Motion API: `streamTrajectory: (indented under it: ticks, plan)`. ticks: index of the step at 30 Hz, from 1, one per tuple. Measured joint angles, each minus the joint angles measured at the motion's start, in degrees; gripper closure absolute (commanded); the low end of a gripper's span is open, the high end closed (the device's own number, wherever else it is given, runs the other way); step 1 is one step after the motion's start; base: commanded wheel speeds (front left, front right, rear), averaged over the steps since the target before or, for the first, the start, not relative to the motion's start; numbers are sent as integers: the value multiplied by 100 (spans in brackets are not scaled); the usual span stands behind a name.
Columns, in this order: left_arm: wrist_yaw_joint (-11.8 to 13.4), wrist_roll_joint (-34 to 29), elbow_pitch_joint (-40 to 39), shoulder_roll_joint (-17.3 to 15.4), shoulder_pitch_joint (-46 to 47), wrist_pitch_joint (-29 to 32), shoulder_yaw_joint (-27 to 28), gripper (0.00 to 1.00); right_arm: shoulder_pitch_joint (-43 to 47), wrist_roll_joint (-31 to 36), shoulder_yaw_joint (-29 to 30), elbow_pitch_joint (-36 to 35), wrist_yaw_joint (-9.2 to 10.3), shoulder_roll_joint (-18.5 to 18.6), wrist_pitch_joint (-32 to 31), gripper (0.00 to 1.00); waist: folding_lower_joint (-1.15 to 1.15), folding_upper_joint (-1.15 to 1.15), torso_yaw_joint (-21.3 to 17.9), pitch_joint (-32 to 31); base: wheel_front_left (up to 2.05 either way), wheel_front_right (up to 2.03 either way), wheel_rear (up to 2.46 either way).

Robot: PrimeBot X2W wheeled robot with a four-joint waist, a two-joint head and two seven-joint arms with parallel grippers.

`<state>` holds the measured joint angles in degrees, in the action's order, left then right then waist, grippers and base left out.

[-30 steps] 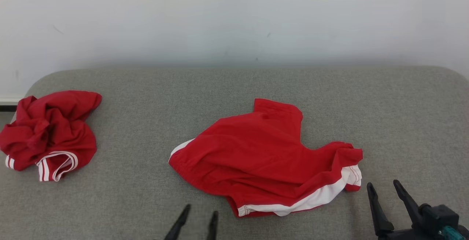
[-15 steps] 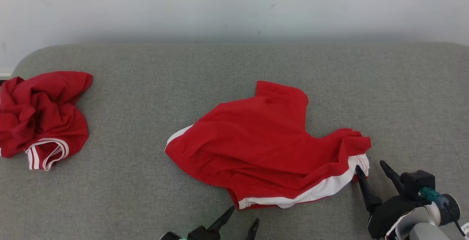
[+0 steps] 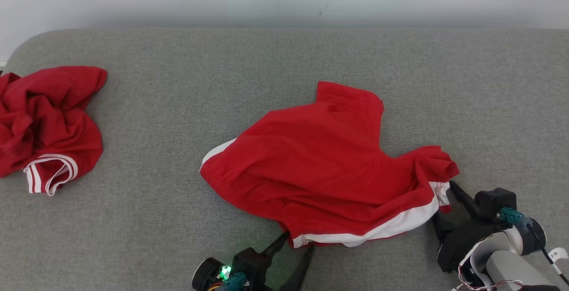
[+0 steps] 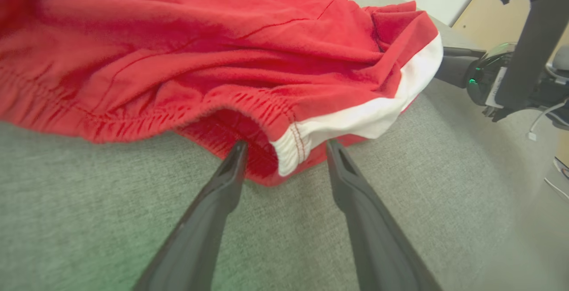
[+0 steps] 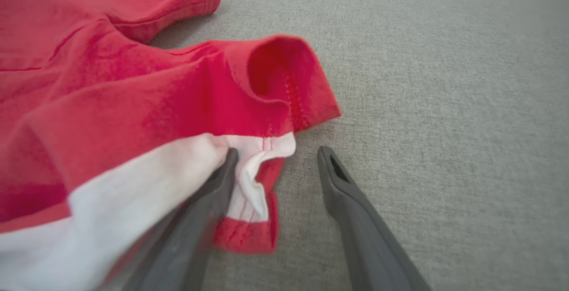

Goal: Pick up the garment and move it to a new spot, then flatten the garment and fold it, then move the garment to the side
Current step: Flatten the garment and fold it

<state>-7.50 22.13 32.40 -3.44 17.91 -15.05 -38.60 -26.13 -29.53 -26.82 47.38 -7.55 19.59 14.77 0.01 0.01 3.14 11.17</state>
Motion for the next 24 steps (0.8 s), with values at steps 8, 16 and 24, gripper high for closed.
streamTrajectory:
  ticks: [8, 16, 24]
  plan:
    - [0, 221, -209, 35, -35, 0, 131, 100, 458, -292, 23, -613, 0, 100, 36, 100, 0, 0, 37, -90, 0, 0, 0]
    - [0, 88, -959, -24, -392, 0, 783, 100, 1215, -199, 299, -1990, 0, 183, 35, 100, -1, 0, -18, -320, 0, 0, 0]
    - [0, -36, -1499, -421, 92, 0, 1263, 100, 922, -363, 110, -2716, 0, 265, -110, 100, -1, 0, -106, -406, 0, 0, 0]
